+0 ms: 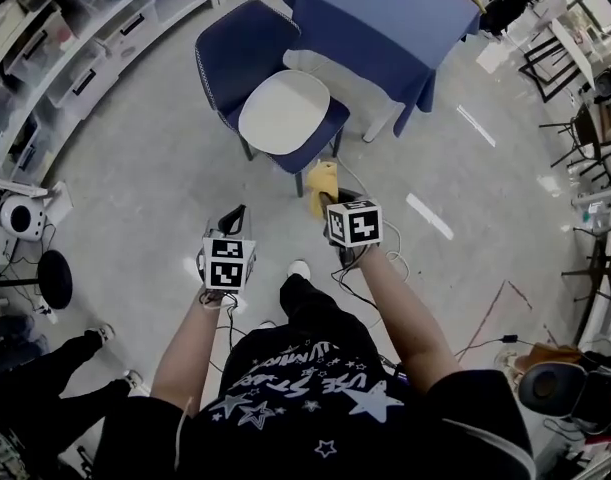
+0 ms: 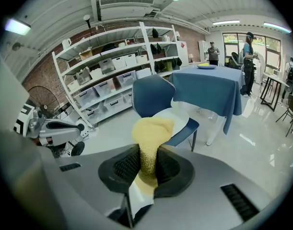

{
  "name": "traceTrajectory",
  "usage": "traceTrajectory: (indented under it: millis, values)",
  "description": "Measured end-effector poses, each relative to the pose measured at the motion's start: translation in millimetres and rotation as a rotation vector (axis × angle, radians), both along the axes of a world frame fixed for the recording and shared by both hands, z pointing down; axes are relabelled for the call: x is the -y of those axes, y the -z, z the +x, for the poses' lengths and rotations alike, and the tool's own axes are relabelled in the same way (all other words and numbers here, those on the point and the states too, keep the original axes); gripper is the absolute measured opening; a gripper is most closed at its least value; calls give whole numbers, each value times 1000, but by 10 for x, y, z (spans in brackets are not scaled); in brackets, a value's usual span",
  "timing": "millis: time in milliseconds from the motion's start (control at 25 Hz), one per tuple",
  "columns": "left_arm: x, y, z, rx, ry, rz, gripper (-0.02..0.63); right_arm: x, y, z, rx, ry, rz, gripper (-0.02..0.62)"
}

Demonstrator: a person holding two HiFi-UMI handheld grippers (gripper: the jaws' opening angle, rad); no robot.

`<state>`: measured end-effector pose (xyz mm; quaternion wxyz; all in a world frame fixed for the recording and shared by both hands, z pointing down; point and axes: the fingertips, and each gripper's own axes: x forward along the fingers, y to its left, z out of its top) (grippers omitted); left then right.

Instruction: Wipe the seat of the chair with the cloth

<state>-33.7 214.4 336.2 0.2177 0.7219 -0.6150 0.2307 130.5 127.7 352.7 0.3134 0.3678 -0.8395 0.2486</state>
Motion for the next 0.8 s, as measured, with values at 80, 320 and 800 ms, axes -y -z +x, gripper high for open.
traceTrajectory:
  millis: [80,320,800]
  values:
    - [-137,64,4,-10,-7,16,21,-146,46,25,-7,-13,11,66]
    - [-620,170,60,-3,-60,41,21,-621,212,108,2,-57,36,66]
    - [-1495,328,83,-35,-71,107,21,-1737,343,344,27,-125,72,66]
